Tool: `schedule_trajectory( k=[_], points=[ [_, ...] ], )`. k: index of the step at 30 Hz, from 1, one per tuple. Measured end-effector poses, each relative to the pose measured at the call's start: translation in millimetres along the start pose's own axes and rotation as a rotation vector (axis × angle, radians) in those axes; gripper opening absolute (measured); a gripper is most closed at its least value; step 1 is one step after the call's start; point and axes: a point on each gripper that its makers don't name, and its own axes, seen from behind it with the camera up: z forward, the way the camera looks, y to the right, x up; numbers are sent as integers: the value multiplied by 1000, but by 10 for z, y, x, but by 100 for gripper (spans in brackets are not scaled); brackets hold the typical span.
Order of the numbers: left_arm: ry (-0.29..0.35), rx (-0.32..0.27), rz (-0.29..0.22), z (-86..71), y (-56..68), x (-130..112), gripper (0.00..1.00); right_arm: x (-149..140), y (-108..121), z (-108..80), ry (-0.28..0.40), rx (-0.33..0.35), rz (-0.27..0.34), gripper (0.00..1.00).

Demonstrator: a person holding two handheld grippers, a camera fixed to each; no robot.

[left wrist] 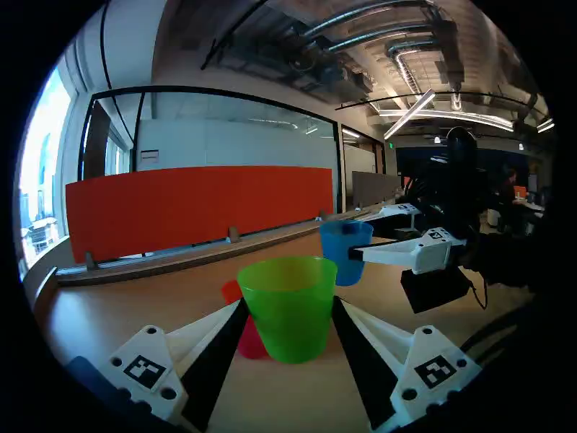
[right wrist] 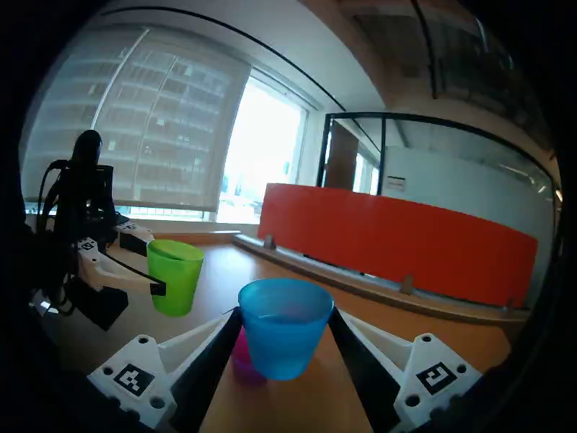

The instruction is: Pour water

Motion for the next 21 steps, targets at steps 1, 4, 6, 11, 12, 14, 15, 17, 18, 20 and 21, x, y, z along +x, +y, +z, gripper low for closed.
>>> schedule_trajectory(
  k=[1, 4, 6, 11, 12, 14, 15, 17, 18, 20, 21],
  points=[
    [0, -2, 0, 2, 5, -1, 83, 3, -2, 3, 1, 2, -4, 90],
    [3, -7, 0, 1, 19, 3, 83, 15, -9, 13, 2, 7, -20, 90],
    [6, -11, 0, -1, 27, 8, 83, 26, -15, 20, 3, 11, -32, 90],
    [5, -19, 1, 0, 43, -4, 83, 79, -41, 41, 8, 24, -71, 91],
    [5, -21, 2, 0, 49, -7, 83, 87, -46, 46, 8, 27, -79, 90],
    [5, -26, 5, 3, 64, -12, 83, 100, -54, 56, 9, 32, -95, 91],
    [5, -29, 6, 4, 71, -15, 83, 107, -58, 61, 9, 35, -103, 91],
    [5, -33, 10, 6, 88, -23, 83, 122, -70, 72, 9, 41, -119, 90],
    [6, -35, 11, 8, 95, -24, 83, 133, -76, 76, 10, 44, -126, 90],
    [7, -39, 15, 11, 110, -24, 83, 163, -90, 85, 14, 50, -143, 90],
    [7, -41, 16, 12, 117, -22, 83, 177, -97, 88, 16, 52, -151, 90]
  ],
)
